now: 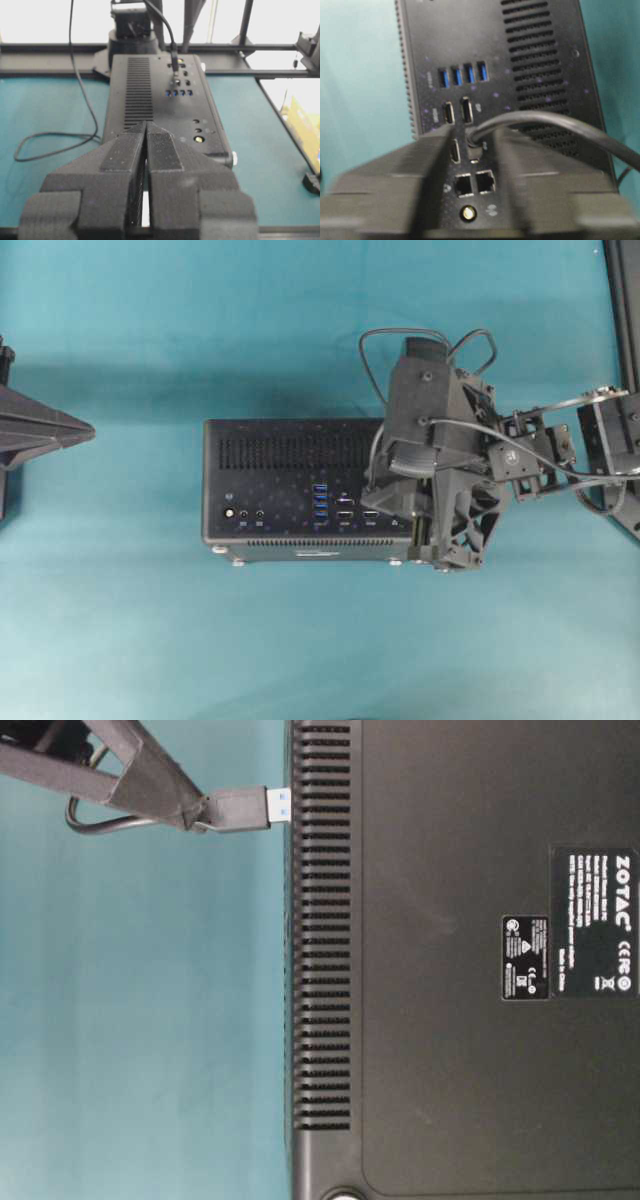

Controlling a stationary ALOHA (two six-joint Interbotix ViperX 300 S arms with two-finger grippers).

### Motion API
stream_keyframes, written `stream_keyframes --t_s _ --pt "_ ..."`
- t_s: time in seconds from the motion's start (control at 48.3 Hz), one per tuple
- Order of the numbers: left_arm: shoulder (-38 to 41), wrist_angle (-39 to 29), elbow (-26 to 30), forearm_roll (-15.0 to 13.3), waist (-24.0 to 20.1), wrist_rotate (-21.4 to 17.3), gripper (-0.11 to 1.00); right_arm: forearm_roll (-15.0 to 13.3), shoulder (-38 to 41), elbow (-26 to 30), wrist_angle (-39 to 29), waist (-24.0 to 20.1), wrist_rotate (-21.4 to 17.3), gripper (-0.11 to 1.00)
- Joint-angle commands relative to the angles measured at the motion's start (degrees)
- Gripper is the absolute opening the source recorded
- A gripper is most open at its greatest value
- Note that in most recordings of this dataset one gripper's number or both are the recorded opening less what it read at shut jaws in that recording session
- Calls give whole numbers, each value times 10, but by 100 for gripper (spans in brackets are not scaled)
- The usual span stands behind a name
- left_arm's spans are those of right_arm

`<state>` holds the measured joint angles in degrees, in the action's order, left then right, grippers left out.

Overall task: Insert the USB into the PC box with both arms.
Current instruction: 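Lower the right gripper and close it on the USB plug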

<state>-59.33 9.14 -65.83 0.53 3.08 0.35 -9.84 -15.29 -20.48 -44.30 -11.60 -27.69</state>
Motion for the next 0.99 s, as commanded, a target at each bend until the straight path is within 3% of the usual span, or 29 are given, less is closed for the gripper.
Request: stream_keyframes --t_s 0.0,0.207,0.601,0.725,0.974 --pt "-1 5 6 2 2 1 0 2 -4 17 10 -3 -7 30" --pt "-6 5 4 2 2 2 0 12 -4 18 -1 -3 -7 15" --pt "-6 5 0 2 2 2 0 15 -2 26 -33 -5 -5 15" --pt "-6 5 0 2 2 2 0 7 2 40 -34 -5 -3 15" --pt "-6 5 -2 2 1 4 0 -35 14 93 -84 -6 -2 14"
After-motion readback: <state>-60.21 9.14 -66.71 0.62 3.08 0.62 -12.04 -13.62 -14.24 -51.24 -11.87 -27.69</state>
